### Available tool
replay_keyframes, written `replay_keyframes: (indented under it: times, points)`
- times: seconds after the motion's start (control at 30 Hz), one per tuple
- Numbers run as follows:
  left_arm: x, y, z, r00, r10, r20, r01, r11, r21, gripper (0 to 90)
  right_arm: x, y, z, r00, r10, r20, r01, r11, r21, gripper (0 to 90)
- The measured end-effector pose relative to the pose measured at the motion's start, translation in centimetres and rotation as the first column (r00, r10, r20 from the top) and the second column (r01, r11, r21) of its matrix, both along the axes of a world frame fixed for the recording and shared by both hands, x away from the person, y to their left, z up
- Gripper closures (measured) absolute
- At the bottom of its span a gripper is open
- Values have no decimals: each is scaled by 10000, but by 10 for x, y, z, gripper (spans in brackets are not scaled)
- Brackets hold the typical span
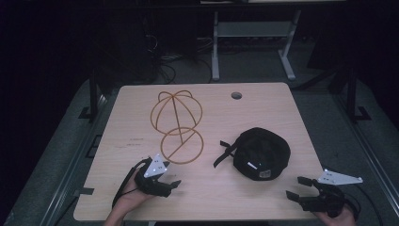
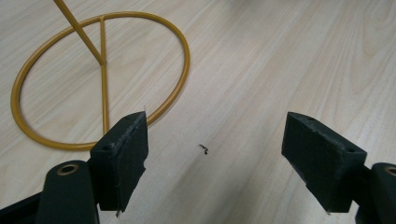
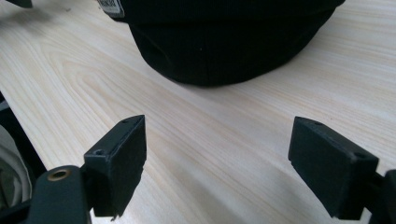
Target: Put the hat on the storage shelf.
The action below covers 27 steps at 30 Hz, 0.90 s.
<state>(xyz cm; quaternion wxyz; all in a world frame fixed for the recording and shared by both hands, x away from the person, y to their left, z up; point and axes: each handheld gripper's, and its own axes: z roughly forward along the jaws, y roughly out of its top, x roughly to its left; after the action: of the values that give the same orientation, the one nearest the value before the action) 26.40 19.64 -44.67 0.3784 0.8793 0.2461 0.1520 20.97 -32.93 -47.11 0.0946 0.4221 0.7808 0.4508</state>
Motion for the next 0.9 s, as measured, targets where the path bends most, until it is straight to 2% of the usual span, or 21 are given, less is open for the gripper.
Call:
replay_keyframes:
  times: [0.17, 0.23, 0.4, 0.6, 0.7, 0.9]
  points:
    - [0, 0, 0, 9998, -215, -56, 215, 9998, -23, 228, 2, 1, -1, 10000, 72, -35, -72, 9999, -122, 188]
    - [-2, 0, 2, 9998, -171, -84, 168, 9993, -333, 228, 1, 1, 0, 10000, 24, -75, -25, 9999, -114, 188]
    - [-4, -2, 10, 9994, -349, 24, 350, 9985, -425, 231, 1, 3, 2, 10000, 43, 58, -42, 9998, -209, 188]
    - [-8, -12, 24, 9986, -493, -180, 472, 9937, -1018, 222, 0, 5, 2, 10000, 1, 50, 0, 9995, -317, 188]
    - [-8, -19, 31, 9973, -680, -280, 641, 9903, -1236, 205, 1, 3, 2, 10000, -68, 67, 69, 9998, -161, 188]
    - [-6, -39, 43, 9926, -1201, -175, 1176, 9871, -1086, 192, 1, 0, 1, 9999, -110, 77, 111, 9999, -80, 186]
